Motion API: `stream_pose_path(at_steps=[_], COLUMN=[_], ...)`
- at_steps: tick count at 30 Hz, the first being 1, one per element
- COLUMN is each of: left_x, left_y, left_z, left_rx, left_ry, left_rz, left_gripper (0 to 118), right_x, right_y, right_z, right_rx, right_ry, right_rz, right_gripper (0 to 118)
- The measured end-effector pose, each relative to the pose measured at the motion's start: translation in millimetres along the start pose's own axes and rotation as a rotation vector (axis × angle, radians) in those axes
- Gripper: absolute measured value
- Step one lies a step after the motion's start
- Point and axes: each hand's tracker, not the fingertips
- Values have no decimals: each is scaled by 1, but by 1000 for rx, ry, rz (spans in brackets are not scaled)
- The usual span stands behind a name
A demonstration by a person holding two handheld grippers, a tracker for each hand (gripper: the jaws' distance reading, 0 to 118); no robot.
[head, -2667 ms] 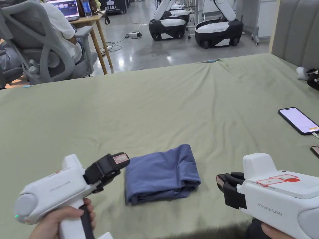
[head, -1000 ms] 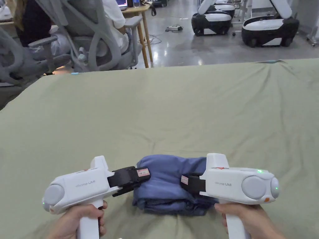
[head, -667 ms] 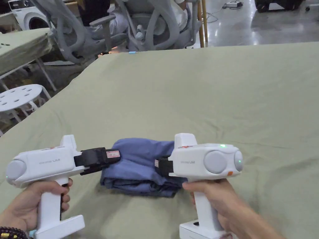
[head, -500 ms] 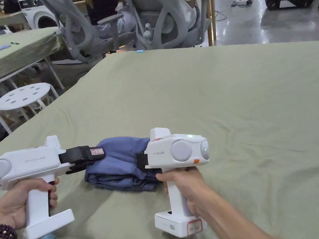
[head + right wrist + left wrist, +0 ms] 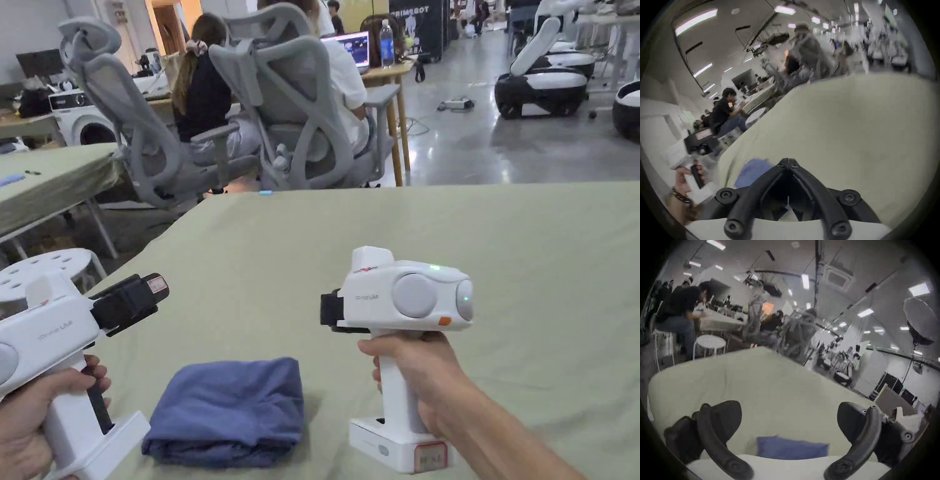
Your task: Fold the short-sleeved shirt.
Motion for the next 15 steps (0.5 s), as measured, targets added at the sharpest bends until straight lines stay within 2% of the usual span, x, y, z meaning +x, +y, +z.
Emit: stream_pose_path(at_steps=[4,7,10,12,13,15], left_x=[116,200,264,301,315,337], left_y=[9,-22,-66,-99,-117,-145], left_z=[26,42,49,54,58,68], left_rx=[129,209,220,213,224,227], left_ry=[-33,-77,-112,-127,-128,-178], left_rz=[-223,-283,-285,-304,-300,-313], left_gripper=[117,112,79,7,0,0], right_x=[38,62,87,104,112,128], right_y=[32,19,-7,-30,-43,-65], right_z=[122,208,276,311,330,356], right_rx=[238,385,424,441,456,470], right_ry=[-233,-417,-477,-506,-556,-602], right_rz=[177,308,330,326,319,310], right_gripper=[0,0,0,0,0,0])
